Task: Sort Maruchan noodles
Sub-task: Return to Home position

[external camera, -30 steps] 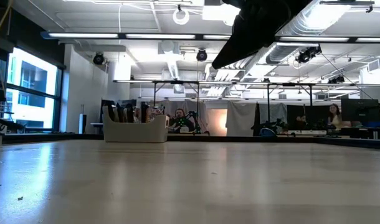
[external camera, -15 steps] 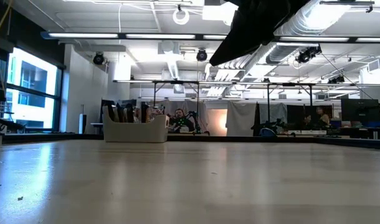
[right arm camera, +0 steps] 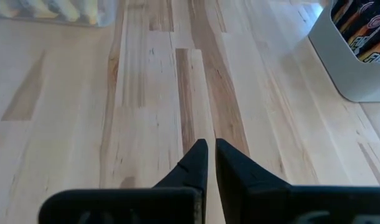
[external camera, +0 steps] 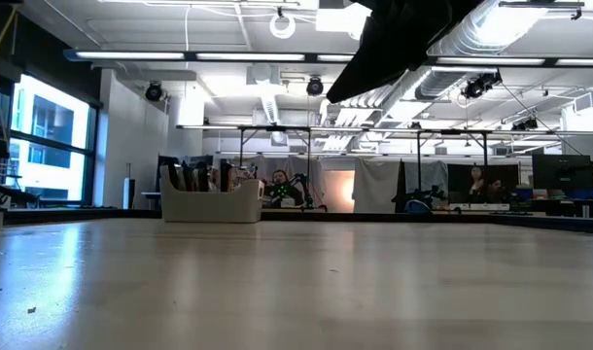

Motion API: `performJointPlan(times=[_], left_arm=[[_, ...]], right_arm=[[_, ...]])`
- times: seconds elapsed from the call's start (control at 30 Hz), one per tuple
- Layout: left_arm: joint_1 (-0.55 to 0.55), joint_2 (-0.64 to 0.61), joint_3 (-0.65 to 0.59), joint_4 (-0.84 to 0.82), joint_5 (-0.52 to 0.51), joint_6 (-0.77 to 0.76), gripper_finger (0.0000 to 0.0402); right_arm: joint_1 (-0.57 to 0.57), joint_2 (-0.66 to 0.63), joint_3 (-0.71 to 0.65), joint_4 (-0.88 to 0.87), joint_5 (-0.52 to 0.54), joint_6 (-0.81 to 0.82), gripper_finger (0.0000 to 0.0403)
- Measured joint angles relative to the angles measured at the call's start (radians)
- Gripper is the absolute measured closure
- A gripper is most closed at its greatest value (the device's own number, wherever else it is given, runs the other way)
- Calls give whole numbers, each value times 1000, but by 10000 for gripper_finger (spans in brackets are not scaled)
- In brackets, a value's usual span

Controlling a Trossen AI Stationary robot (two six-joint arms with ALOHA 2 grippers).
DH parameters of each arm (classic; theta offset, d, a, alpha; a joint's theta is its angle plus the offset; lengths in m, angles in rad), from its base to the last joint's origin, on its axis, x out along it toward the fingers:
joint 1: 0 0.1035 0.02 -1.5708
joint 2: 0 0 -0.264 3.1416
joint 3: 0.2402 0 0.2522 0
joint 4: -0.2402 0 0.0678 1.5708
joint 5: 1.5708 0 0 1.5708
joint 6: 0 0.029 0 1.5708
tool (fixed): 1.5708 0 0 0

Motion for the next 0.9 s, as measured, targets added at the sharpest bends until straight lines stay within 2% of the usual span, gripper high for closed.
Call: performJointPlan(times=[0.1, 0.23, 0.37, 0.47, 0.57, 0.73, 0.9], left_arm=[[-9, -18, -4, 90, -130, -6, 393], [-20, -113, -71, 319, -291, 10, 398], [6, -233, -235, 572, -337, 67, 401], [54, -326, -369, 698, -343, 92, 401], [100, -408, -437, 650, -326, 38, 401], [121, -483, -446, 442, -335, -67, 401], [116, -448, -446, 373, -202, -147, 401]], right_arm=[[6, 0, -3, 12, 6, -28, 391], [32, -1, -114, 273, 6, -150, 391], [51, -2, -270, 590, -60, -256, 391], [52, -30, -361, 731, -93, -280, 391], [39, -79, -419, 779, -90, -258, 391], [30, -152, -462, 777, -89, -229, 391], [30, -182, -475, 755, -89, -228, 391]])
